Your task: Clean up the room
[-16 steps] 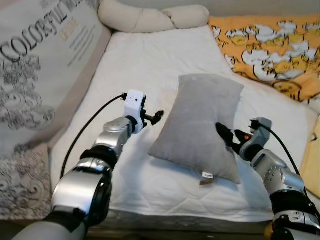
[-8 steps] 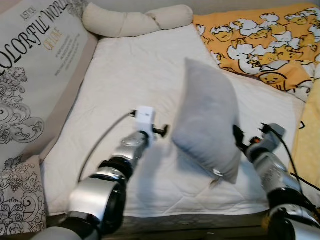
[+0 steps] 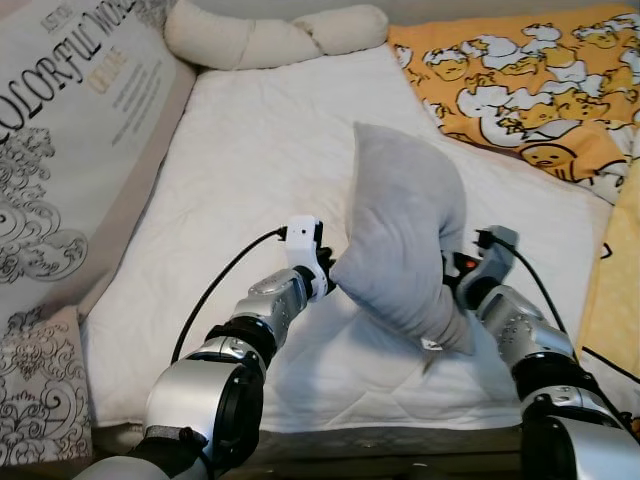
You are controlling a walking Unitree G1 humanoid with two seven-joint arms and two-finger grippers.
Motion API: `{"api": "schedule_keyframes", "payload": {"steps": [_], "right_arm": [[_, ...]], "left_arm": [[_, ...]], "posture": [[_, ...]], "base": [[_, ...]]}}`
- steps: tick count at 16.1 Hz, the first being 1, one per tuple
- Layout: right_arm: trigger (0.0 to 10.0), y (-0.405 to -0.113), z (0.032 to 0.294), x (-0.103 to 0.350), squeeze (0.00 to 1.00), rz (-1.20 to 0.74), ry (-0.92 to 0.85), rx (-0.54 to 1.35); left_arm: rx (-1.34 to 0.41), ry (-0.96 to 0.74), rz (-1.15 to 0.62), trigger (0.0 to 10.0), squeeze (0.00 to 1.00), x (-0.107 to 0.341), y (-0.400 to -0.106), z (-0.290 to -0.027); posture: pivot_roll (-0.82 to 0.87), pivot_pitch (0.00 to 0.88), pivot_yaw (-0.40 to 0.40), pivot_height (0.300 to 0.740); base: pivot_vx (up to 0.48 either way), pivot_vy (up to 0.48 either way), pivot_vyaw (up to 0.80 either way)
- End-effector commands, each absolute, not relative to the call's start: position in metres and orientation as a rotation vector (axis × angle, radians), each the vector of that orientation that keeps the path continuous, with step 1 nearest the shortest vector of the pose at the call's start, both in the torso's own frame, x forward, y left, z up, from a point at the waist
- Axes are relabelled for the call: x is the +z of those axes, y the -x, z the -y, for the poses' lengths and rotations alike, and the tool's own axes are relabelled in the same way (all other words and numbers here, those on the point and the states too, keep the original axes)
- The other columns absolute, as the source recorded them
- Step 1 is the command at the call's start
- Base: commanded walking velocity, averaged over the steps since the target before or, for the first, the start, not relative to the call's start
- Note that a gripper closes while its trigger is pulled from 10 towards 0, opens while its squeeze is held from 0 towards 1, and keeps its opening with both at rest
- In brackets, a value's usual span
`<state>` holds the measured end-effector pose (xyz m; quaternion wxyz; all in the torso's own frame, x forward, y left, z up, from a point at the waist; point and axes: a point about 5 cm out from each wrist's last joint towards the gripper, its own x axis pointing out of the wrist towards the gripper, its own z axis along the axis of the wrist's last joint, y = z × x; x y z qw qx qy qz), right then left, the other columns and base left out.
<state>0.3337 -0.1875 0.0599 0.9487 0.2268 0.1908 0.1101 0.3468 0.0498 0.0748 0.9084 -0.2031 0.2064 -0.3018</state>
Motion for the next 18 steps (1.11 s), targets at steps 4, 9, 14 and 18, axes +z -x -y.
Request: {"api": "schedule_keyframes", "payload": {"steps": [4, 9, 14, 18], "right_arm": [[10.0, -0.345, 0.128, 0.078, 0.00, -0.382, -0.428, 0.522], [10.0, -0.340, 0.129, 0.085, 0.00, -0.361, -0.361, 0.642], [10.0, -0.331, 0.161, 0.088, 0.00, -0.347, -0.307, 0.619], [10.0, -0.341, 0.187, 0.125, 0.00, -0.225, -0.302, 0.574]], "left_arm": [[-0.800, 0.518, -0.253, 10.0, 0.00, 0.115, -0.360, -0.045], [-0.898, 0.440, -0.170, 10.0, 0.00, 0.112, -0.344, -0.077], [-0.811, 0.422, -0.196, 10.0, 0.00, 0.102, -0.326, -0.098], [-0.773, 0.402, -0.198, 10.0, 0.00, 0.108, -0.327, -0.104]], "posture": [[-0.14, 0.000, 0.080, 0.740], [-0.09, 0.000, 0.037, 0.740], [-0.06, 0.000, 0.012, 0.740], [-0.07, 0.000, 0.023, 0.740]], "base": [[0.000, 0.000, 0.00], [0.000, 0.000, 0.00], [0.000, 0.000, 0.00], [0.000, 0.000, 0.00]]}}
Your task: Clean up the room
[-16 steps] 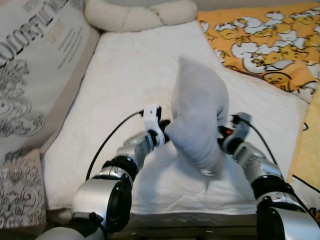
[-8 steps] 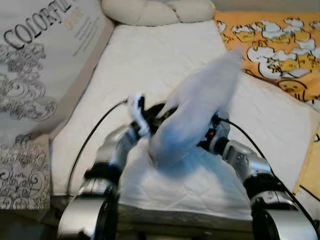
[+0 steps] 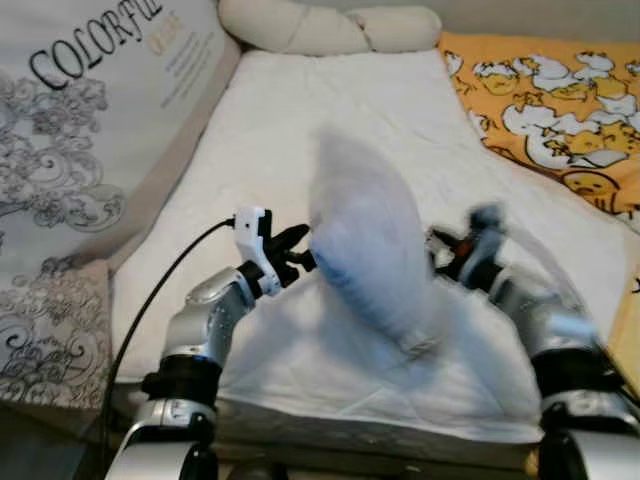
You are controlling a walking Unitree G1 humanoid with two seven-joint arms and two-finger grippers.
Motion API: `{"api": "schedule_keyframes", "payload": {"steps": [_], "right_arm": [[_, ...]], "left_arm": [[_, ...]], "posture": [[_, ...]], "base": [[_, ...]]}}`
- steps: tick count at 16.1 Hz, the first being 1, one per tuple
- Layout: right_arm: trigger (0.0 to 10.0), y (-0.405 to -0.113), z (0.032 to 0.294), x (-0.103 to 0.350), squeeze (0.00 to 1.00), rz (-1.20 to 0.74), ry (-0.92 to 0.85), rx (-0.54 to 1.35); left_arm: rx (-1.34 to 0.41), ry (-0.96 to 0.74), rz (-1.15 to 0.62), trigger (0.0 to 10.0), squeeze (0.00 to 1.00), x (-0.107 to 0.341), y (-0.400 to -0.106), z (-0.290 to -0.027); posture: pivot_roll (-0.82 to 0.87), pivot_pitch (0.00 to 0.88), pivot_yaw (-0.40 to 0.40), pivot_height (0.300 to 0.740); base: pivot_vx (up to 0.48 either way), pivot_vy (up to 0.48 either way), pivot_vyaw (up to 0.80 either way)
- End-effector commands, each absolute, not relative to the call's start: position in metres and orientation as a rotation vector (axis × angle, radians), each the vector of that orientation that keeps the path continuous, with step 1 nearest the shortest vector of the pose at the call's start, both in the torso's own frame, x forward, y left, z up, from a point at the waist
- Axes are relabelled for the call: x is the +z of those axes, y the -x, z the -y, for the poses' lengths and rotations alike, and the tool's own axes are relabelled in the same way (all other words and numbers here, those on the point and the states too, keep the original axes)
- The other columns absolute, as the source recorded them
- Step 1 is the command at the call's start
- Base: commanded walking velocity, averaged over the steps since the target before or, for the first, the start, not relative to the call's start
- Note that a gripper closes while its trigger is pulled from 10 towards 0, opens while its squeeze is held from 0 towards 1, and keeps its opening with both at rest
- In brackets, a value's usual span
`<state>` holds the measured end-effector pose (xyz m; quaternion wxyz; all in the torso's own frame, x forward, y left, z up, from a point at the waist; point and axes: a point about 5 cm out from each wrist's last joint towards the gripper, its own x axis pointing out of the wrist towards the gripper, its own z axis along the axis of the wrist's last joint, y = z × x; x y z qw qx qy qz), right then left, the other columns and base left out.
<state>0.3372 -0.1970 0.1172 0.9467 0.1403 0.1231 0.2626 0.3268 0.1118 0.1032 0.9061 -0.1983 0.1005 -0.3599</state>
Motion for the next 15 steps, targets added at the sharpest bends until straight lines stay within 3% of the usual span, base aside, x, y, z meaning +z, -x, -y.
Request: {"api": "schedule_keyframes", "payload": {"steps": [1, 5, 7, 9, 10, 11, 12, 15], "right_arm": [[10.0, -0.342, 0.195, 0.135, 0.00, -0.202, -0.288, 0.576], [10.0, -0.337, 0.207, 0.134, 0.00, -0.228, -0.205, 0.585], [10.0, -0.330, 0.209, 0.116, 0.00, -0.311, -0.168, 0.555], [10.0, -0.330, 0.215, 0.107, 0.00, -0.347, -0.153, 0.490], [10.0, -0.331, 0.220, 0.103, 0.65, -0.351, -0.134, 0.435], [10.0, -0.333, 0.230, 0.099, 1.00, -0.352, -0.135, 0.340], [10.0, -0.334, 0.233, 0.097, 1.00, -0.351, -0.163, 0.322], [10.0, -0.331, 0.235, 0.085, 1.00, -0.357, -0.255, 0.260]], "left_arm": [[-0.743, 0.391, -0.209, 10.0, 0.00, 0.106, -0.327, -0.111], [-0.680, 0.230, -0.305, 10.0, 0.00, 0.081, -0.313, -0.143], [-0.610, 0.028, -0.424, 10.0, 0.00, 0.060, -0.298, -0.185], [-0.577, -0.101, -0.476, 10.0, 0.00, 0.054, -0.295, -0.205], [-0.549, -0.133, -0.476, 10.0, 0.00, 0.055, -0.297, -0.213], [-0.499, -0.126, -0.462, 10.0, 0.00, 0.060, -0.303, -0.225], [-0.475, -0.080, -0.443, 10.0, 1.00, 0.065, -0.308, -0.226], [-0.394, 0.131, -0.359, 10.0, 1.00, 0.077, -0.328, -0.217]], "posture": [[-0.07, 0.000, 0.022, 0.740], [-0.06, 0.000, 0.018, 0.740], [-0.05, 0.000, 0.018, 0.740], [-0.05, 0.000, 0.018, 0.740], [-0.05, 0.000, 0.020, 0.740], [-0.05, 0.000, 0.020, 0.740], [-0.05, 0.000, 0.026, 0.740], [-0.07, 0.000, 0.047, 0.740]], "base": [[0.000, 0.000, 0.00], [0.000, 0.000, 0.00], [0.000, 0.000, 0.00], [0.000, 0.000, 0.00], [0.000, 0.000, 0.00], [0.000, 0.000, 0.00], [0.000, 0.000, 0.00], [0.000, 0.000, 0.00]]}}
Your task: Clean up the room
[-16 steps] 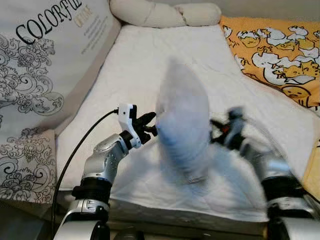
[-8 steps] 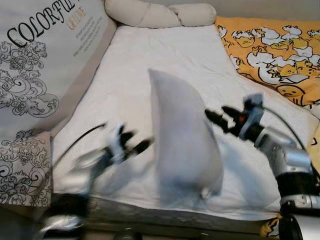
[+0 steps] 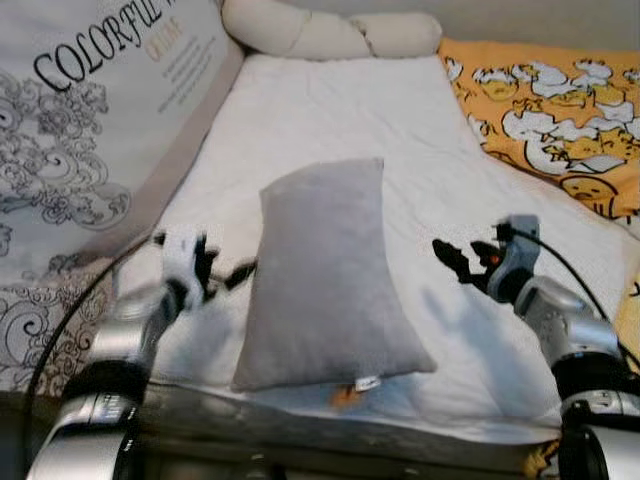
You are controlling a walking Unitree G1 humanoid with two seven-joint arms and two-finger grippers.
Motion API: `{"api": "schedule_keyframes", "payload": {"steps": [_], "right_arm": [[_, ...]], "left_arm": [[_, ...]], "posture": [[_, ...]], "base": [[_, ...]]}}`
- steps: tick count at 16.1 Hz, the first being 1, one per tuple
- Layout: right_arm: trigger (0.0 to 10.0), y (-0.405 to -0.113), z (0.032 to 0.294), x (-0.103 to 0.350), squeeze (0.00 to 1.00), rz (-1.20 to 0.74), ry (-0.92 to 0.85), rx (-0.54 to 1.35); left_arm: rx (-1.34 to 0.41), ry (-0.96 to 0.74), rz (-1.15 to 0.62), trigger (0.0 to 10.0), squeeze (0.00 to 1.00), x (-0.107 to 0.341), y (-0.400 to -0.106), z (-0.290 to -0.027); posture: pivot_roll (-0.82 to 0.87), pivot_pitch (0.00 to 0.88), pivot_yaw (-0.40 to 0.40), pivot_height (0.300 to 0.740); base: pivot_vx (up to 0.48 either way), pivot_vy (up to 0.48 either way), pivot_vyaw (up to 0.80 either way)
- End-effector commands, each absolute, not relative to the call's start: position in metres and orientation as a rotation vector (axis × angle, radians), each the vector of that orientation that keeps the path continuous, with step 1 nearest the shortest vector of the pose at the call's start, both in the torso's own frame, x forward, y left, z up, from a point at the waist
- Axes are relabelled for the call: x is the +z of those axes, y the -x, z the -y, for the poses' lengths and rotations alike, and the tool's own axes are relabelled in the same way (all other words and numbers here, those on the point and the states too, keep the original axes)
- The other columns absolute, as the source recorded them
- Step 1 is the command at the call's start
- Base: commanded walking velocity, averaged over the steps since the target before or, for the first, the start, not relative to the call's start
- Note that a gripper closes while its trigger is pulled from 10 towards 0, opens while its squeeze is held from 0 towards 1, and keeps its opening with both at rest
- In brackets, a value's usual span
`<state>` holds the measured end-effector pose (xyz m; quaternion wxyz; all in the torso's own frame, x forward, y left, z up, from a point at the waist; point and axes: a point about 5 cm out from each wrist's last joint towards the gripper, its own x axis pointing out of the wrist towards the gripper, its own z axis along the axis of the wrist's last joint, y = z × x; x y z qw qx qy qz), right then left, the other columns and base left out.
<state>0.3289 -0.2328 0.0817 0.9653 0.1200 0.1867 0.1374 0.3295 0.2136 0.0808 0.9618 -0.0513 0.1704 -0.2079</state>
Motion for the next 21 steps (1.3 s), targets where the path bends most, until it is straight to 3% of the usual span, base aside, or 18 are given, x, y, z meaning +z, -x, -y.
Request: {"api": "schedule_keyframes", "payload": {"steps": [1, 7, 9, 12, 13, 14, 15, 16, 17, 18, 19, 21], "right_arm": [[10.0, -0.331, 0.234, 0.081, 1.00, -0.359, -0.280, 0.239], [10.0, -0.331, 0.215, 0.062, 1.00, -0.326, -0.602, 0.193], [10.0, -0.326, 0.205, 0.048, 1.00, -0.373, -0.703, 0.189], [10.0, -0.318, 0.185, 0.037, 1.00, -0.423, -0.844, 0.293], [10.0, -0.316, 0.178, 0.035, 0.94, -0.446, -0.850, 0.329], [10.0, -0.315, 0.175, 0.033, 0.39, -0.457, -0.852, 0.349], [10.0, -0.311, 0.166, 0.029, 0.00, -0.499, -0.837, 0.397], [10.0, -0.308, 0.159, 0.025, 0.00, -0.549, -0.806, 0.429], [0.0, -0.306, 0.155, 0.020, 0.00, -0.591, -0.770, 0.426], [0.0, -0.306, 0.155, 0.019, 0.00, -0.597, -0.764, 0.420], [0.0, -0.306, 0.156, 0.019, 0.00, -0.596, -0.743, 0.422], [0.0, -0.305, 0.156, 0.018, 0.00, -0.591, -0.727, 0.434]], "left_arm": [[-0.380, 0.168, -0.358, 10.0, 1.00, 0.076, -0.331, -0.214], [-0.302, 0.346, -0.397, 10.0, 1.00, 0.066, -0.342, -0.194], [-0.352, 0.355, -0.447, 10.0, 1.00, 0.053, -0.337, -0.177], [-0.463, 0.502, -0.470, 10.0, 1.00, 0.044, -0.329, -0.153], [-0.494, 0.498, -0.487, 10.0, 1.00, 0.041, -0.327, -0.146], [-0.508, 0.499, -0.502, 10.0, 1.00, 0.039, -0.325, -0.143], [-0.562, 0.481, -0.527, 10.0, 0.36, 0.035, -0.321, -0.136], [-0.616, 0.456, -0.542, 10.0, 0.09, 0.032, -0.318, -0.131], [-0.630, 0.462, -0.546, 4.9, 0.00, 0.032, -0.316, -0.129], [-0.630, 0.472, -0.544, 4.9, 0.00, 0.032, -0.317, -0.129], [-0.631, 0.484, -0.538, 0.0, 0.00, 0.033, -0.317, -0.130], [-0.642, 0.483, -0.534, 0.0, 0.00, 0.034, -0.317, -0.131]], "posture": [[-0.08, 0.000, 0.050, 0.740], [-0.08, 0.000, 0.052, 0.740], [-0.09, 0.000, 0.061, 0.740], [-0.09, 0.000, 0.063, 0.740], [-0.08, 0.000, 0.061, 0.740], [-0.08, 0.000, 0.059, 0.740], [-0.08, 0.000, 0.058, 0.740], [-0.08, 0.000, 0.057, 0.740], [-0.07, 0.000, 0.055, 0.740], [-0.07, 0.000, 0.055, 0.740], [-0.07, 0.000, 0.055, 0.740], [-0.07, 0.000, 0.056, 0.740]], "base": [[0.000, 0.000, 0.00], [0.000, 0.000, 0.00], [0.000, 0.000, 0.00], [0.000, 0.000, 0.00], [0.000, 0.000, 0.00], [0.000, 0.000, 0.00], [0.000, 0.000, 0.00], [0.000, 0.000, 0.00], [0.000, 0.000, 0.00], [0.000, 0.000, 0.00], [0.000, 0.000, 0.00], [0.000, 0.000, 0.00]]}}
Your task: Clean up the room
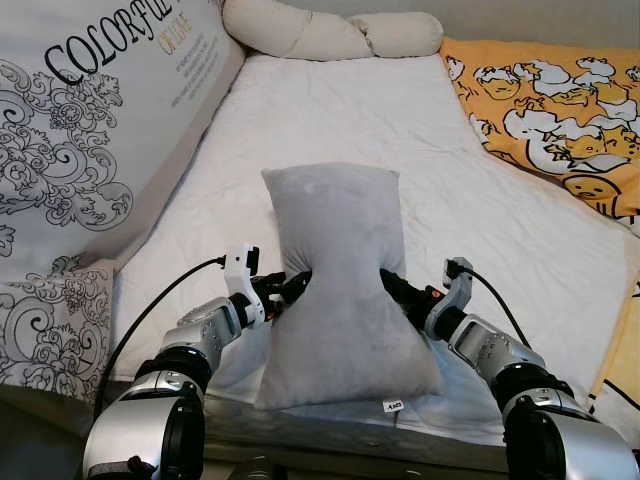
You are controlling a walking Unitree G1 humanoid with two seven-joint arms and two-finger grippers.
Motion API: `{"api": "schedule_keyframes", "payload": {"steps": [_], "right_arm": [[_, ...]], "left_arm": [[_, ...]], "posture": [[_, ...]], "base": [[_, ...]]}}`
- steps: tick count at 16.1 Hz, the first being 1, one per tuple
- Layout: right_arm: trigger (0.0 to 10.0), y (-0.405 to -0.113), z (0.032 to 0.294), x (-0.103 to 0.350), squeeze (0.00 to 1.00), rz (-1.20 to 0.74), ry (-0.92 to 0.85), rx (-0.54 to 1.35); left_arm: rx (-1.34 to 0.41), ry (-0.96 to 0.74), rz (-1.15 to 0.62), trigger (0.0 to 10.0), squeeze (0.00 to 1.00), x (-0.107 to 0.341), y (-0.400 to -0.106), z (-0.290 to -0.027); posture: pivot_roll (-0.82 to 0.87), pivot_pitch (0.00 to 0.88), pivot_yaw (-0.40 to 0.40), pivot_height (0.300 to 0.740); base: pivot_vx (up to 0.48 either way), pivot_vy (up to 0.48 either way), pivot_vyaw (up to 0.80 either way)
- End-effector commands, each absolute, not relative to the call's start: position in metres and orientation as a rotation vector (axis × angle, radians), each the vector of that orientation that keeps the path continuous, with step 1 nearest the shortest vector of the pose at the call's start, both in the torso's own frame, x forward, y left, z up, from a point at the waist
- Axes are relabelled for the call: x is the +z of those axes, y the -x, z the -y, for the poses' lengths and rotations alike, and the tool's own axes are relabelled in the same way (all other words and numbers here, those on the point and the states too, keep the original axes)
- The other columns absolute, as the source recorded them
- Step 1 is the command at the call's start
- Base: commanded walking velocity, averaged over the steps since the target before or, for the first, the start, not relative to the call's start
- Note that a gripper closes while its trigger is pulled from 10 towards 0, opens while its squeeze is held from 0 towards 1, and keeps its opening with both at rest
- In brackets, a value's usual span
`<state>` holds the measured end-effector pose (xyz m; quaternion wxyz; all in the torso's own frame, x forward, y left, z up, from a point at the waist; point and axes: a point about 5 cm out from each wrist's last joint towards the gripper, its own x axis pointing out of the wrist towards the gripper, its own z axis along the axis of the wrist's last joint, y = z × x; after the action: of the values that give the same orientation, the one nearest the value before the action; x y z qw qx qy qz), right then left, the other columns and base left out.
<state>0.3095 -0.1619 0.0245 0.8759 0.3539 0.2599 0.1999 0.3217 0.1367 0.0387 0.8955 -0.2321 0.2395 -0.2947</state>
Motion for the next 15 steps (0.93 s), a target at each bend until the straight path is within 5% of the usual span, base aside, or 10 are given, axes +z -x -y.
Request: {"api": "schedule_keyframes", "payload": {"steps": [1, 15], "right_arm": [[0.0, -0.305, 0.158, 0.018, 0.00, -0.580, -0.735, 0.432], [0.0, -0.339, 0.154, 0.063, 0.00, -0.323, -0.773, 0.453]], "left_arm": [[-0.652, 0.485, -0.536, 0.0, 0.00, 0.034, -0.317, -0.132], [-0.817, 0.505, -0.315, 0.0, 0.00, 0.092, -0.349, -0.108]], "posture": [[-0.07, 0.000, 0.057, 0.740], [-0.07, 0.000, 0.066, 0.740]], "base": [[0.000, 0.000, 0.00], [0.000, 0.000, 0.00]]}}
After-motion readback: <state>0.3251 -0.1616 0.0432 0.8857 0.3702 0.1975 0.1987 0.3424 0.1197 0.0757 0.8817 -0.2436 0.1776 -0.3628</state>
